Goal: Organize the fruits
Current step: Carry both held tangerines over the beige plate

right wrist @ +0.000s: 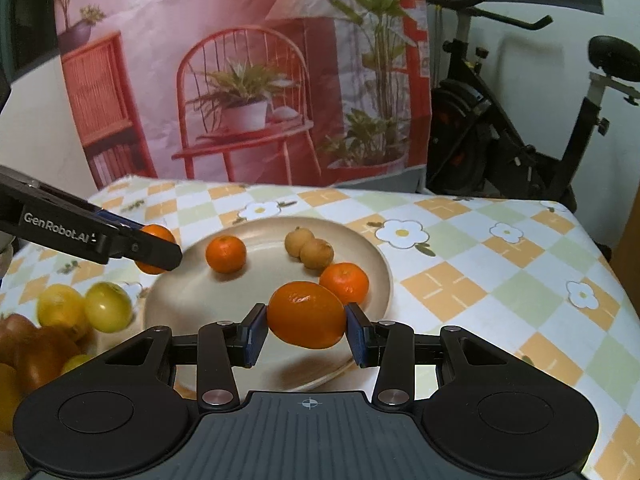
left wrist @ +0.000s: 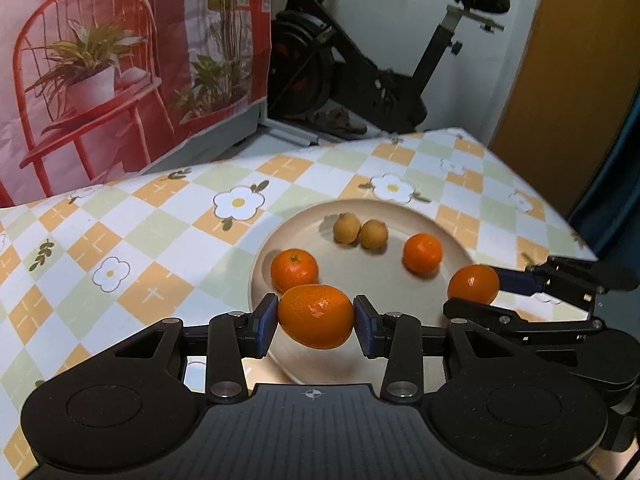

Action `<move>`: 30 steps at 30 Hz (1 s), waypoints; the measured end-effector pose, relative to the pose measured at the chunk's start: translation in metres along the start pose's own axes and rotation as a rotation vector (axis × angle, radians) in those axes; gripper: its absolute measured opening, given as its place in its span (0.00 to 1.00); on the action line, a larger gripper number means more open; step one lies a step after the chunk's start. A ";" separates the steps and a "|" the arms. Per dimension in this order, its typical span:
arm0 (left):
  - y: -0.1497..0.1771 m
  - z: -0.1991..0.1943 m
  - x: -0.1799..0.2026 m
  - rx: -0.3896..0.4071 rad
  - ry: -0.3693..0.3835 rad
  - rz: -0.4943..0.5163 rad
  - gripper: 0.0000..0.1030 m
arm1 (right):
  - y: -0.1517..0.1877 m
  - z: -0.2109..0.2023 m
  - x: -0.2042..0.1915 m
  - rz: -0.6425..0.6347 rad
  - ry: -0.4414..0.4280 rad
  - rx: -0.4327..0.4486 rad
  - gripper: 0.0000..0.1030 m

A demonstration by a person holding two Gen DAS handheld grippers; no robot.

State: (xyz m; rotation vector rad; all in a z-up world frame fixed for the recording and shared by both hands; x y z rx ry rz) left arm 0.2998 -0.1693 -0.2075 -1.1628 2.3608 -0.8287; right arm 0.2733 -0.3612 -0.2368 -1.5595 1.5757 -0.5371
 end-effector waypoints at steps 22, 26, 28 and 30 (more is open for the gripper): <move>-0.009 0.059 -0.008 -0.050 -0.056 0.097 0.42 | -0.013 0.055 0.014 -0.011 0.013 -0.020 0.37; -0.012 0.062 -0.007 -0.038 -0.060 0.101 0.42 | -0.014 0.056 0.015 -0.022 0.018 -0.012 0.37; -0.013 0.063 -0.007 -0.035 -0.061 0.103 0.42 | -0.014 0.056 0.014 -0.030 0.020 -0.007 0.37; -0.013 0.064 -0.007 -0.032 -0.062 0.107 0.42 | -0.013 0.057 0.014 -0.035 0.024 -0.004 0.37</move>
Point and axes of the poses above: each gripper's, at about its wrist camera, not at the fingertips, and z roughly the way its jaws point, x to its right, y to its underside, the point moved 8 cm from there along z, roughly the way its jaws point, and after that the axes turned 9 degrees about z, right-handed, at the moved point
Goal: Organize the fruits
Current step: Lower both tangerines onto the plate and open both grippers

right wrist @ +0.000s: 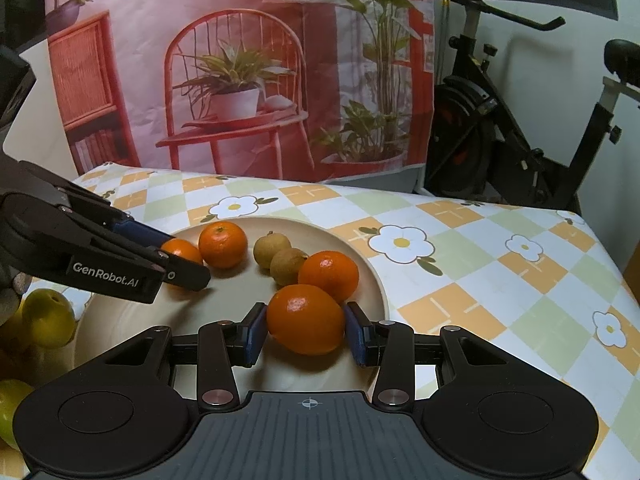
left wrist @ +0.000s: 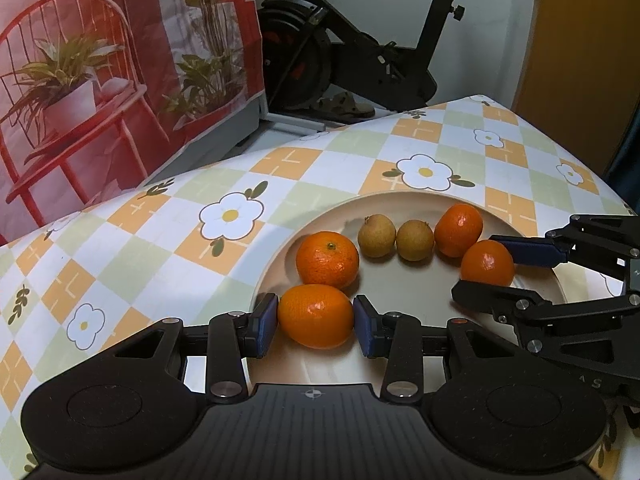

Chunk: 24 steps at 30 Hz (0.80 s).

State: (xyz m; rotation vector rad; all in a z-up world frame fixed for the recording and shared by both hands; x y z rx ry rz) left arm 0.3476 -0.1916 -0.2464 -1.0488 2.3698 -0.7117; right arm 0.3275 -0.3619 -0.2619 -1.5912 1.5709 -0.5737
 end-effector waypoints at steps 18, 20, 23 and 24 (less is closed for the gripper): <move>0.000 -0.016 -0.004 0.026 0.016 -0.055 0.45 | 0.010 -0.006 -0.012 -0.070 0.021 0.021 0.62; -0.001 -0.022 -0.005 0.037 0.016 -0.061 0.45 | 0.007 -0.013 -0.013 -0.054 0.013 0.048 0.66; -0.004 -0.032 -0.007 0.057 0.012 -0.067 0.45 | 0.005 -0.023 -0.011 -0.018 0.010 0.054 0.66; -0.005 -0.037 -0.008 0.067 0.011 -0.071 0.45 | 0.006 -0.027 -0.010 -0.003 0.011 0.059 0.66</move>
Point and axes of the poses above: each gripper's, at about its wrist camera, not at the fingertips, and z roughly the way its jaws point, x to its right, y to its underside, the point moved 8 cm from there along z, roughly the way its jaws point, and after that the axes turned 9 degrees about z, right-handed, at the moved point
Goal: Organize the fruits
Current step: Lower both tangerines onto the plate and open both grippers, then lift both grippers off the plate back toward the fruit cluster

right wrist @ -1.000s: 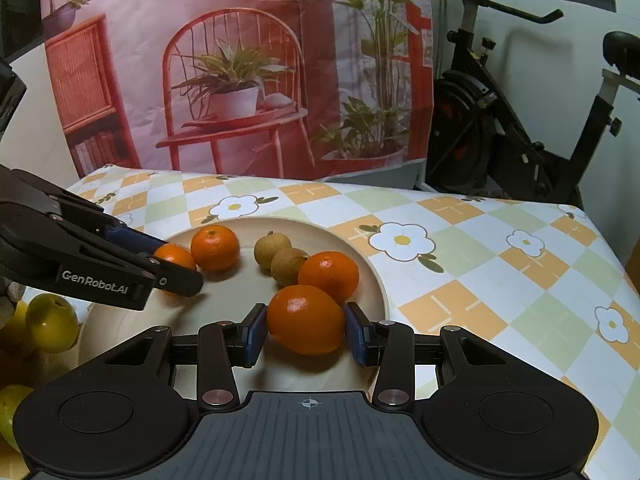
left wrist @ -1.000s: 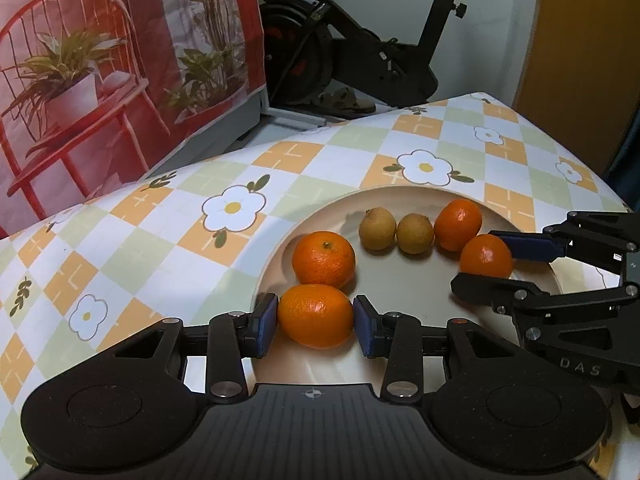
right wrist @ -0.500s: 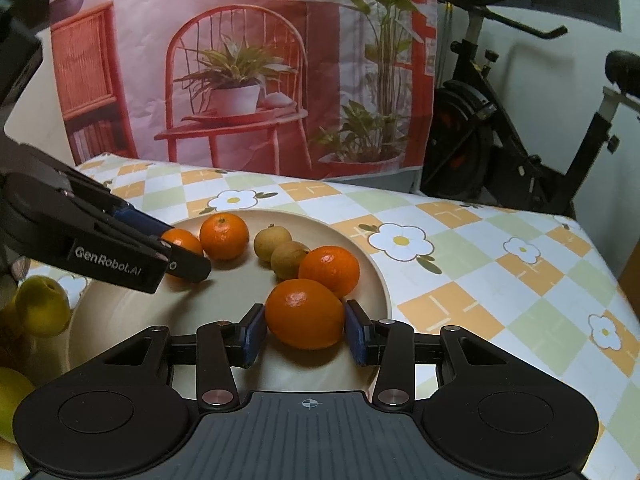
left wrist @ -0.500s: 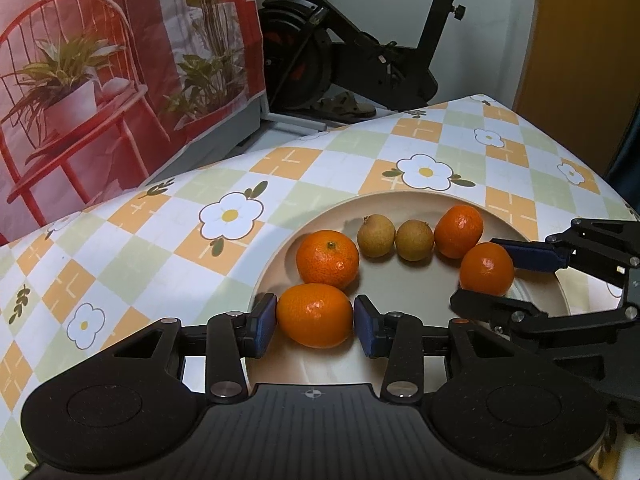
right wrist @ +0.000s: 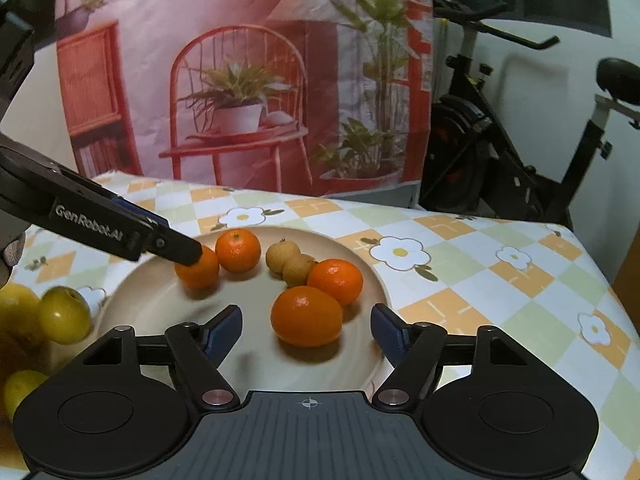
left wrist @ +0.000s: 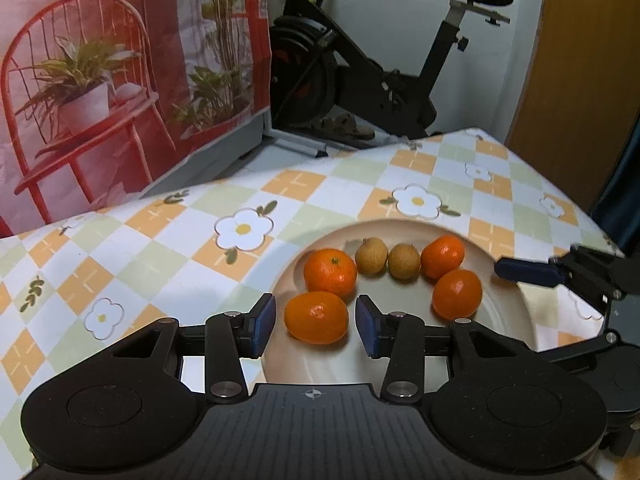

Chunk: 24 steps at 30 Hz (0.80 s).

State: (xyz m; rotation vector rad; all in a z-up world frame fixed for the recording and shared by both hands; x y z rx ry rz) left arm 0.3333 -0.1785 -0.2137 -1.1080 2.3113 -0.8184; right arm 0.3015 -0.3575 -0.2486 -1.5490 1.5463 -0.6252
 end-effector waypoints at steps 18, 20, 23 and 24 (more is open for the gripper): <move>0.041 -0.094 -0.035 0.080 -0.026 -0.126 0.45 | 0.028 -0.065 -0.055 0.079 -0.121 0.042 0.65; 0.052 -0.103 -0.045 0.080 -0.043 -0.158 0.45 | 0.033 -0.067 -0.067 0.066 -0.138 0.035 0.65; 0.068 -0.114 -0.059 0.080 -0.062 -0.201 0.45 | 0.041 -0.071 -0.082 0.053 -0.171 0.025 0.65; 0.074 -0.118 -0.063 0.080 -0.067 -0.216 0.45 | 0.042 -0.072 -0.085 0.044 -0.175 0.024 0.65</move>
Point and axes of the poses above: each gripper's, at about its wrist camera, not at the fingertips, and z roughly the way its jaws point, x to its right, y to its underside, the point moved 8 cm from there along z, roughly the way its jaws point, and after that the axes turned 9 degrees about z, right-handed, at the moved point
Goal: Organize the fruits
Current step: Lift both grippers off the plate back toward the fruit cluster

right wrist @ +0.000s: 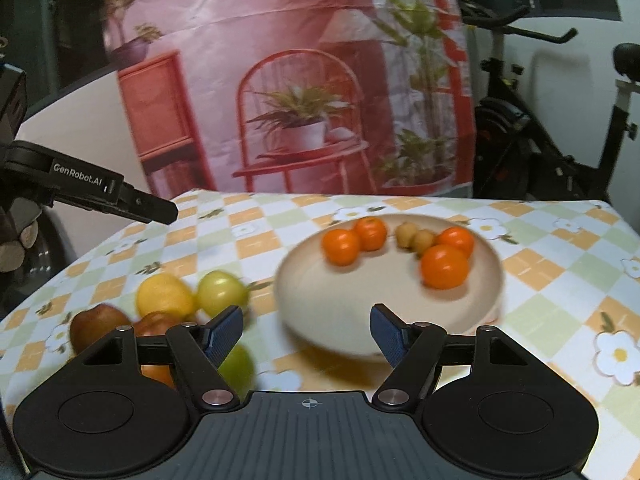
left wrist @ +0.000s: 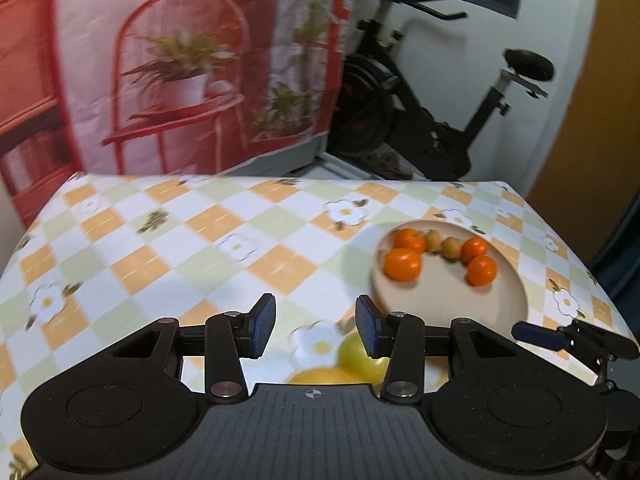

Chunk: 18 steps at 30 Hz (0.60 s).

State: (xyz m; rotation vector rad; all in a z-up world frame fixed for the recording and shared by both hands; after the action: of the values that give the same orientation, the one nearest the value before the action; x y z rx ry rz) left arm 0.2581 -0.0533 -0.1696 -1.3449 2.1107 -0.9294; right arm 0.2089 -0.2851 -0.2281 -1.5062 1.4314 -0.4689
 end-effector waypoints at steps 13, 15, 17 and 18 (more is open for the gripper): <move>0.033 -0.034 -0.012 0.070 -0.026 -0.144 0.46 | 0.019 -0.002 -0.020 -0.082 -0.062 -0.050 0.66; 0.040 -0.039 -0.011 0.087 -0.031 -0.181 0.46 | 0.019 -0.002 -0.021 -0.086 -0.065 -0.053 0.65; 0.047 -0.041 -0.009 0.087 -0.039 -0.180 0.46 | 0.020 0.000 -0.026 -0.104 -0.076 -0.074 0.65; 0.048 -0.042 -0.008 0.086 -0.047 -0.170 0.46 | 0.022 0.001 -0.029 -0.122 -0.080 -0.084 0.64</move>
State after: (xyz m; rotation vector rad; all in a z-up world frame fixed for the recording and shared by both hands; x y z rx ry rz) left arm 0.2040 -0.0194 -0.1782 -1.5052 1.9223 -1.0335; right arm 0.1907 -0.2544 -0.2371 -1.6683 1.3157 -0.4216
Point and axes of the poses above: each gripper's, at about its wrist camera, not at the fingertips, and z roughly the way its jaws point, x to its right, y to its underside, the point moved 8 cm from there along z, roughly the way its jaws point, and after that the axes turned 9 degrees about z, right-handed, at the moved point
